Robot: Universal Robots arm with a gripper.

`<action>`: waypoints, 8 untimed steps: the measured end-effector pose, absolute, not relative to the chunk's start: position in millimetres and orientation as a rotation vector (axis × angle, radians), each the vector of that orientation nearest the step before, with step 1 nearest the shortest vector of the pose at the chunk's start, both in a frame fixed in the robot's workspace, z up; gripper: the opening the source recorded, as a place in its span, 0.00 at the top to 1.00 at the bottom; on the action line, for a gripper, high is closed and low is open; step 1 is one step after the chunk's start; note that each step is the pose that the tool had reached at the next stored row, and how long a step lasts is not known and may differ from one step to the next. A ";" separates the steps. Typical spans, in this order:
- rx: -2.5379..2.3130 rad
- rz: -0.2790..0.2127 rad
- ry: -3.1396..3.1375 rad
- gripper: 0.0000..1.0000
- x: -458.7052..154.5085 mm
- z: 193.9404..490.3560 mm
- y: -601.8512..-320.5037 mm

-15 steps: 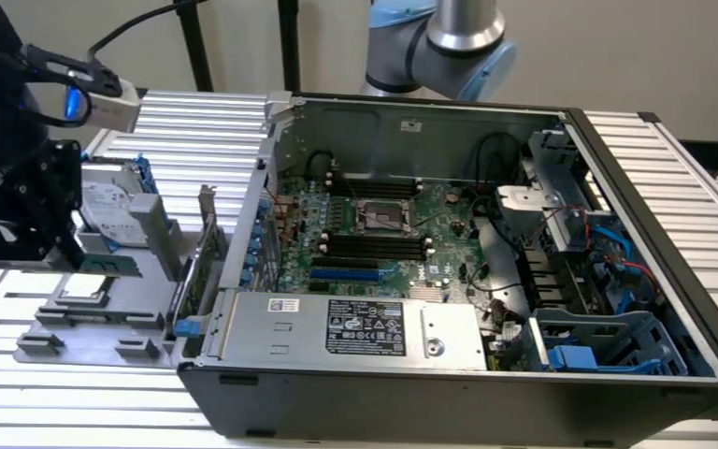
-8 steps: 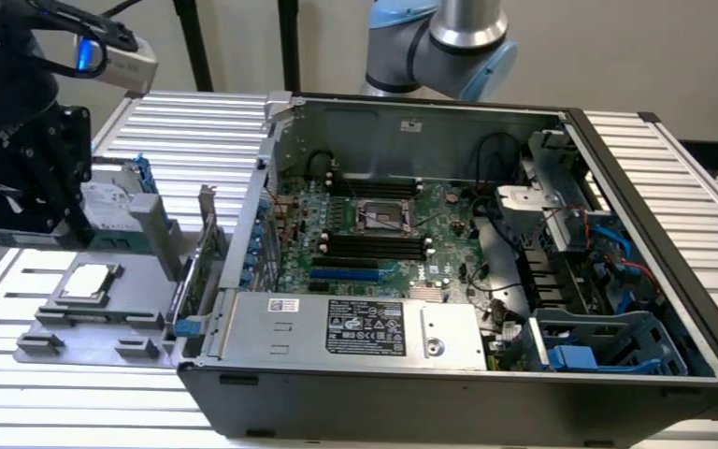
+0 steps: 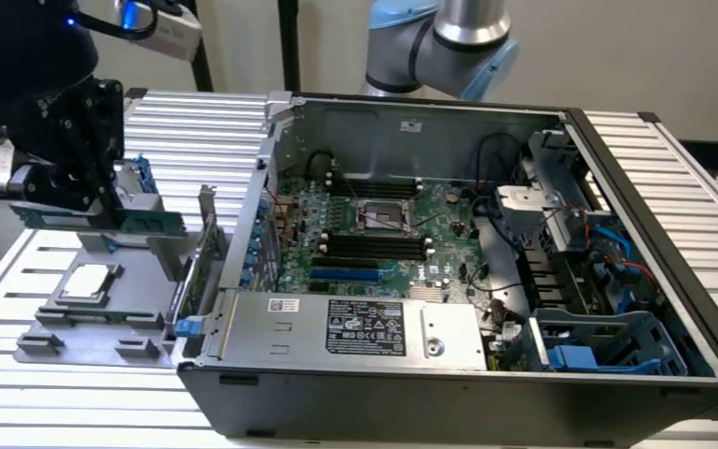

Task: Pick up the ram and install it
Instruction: 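Pick up the ram and move it above insertion slot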

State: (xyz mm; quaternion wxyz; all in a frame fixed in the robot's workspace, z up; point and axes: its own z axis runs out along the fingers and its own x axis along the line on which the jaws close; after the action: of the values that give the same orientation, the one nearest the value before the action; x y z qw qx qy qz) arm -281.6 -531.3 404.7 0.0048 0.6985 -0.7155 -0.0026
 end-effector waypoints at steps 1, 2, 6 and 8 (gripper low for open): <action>2.188 -0.010 -2.242 0.86 -277.2 407.3 -531.3; 2.189 -0.011 -2.242 0.86 -272.7 409.9 -531.3; 2.192 -0.018 -2.245 0.86 -254.4 418.1 -531.3; 2.194 -0.023 -2.248 0.86 -245.4 419.5 -531.2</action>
State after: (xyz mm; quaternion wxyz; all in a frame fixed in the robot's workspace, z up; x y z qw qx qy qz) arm -245.4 -531.2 419.5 0.0003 0.6985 -0.7156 -0.0073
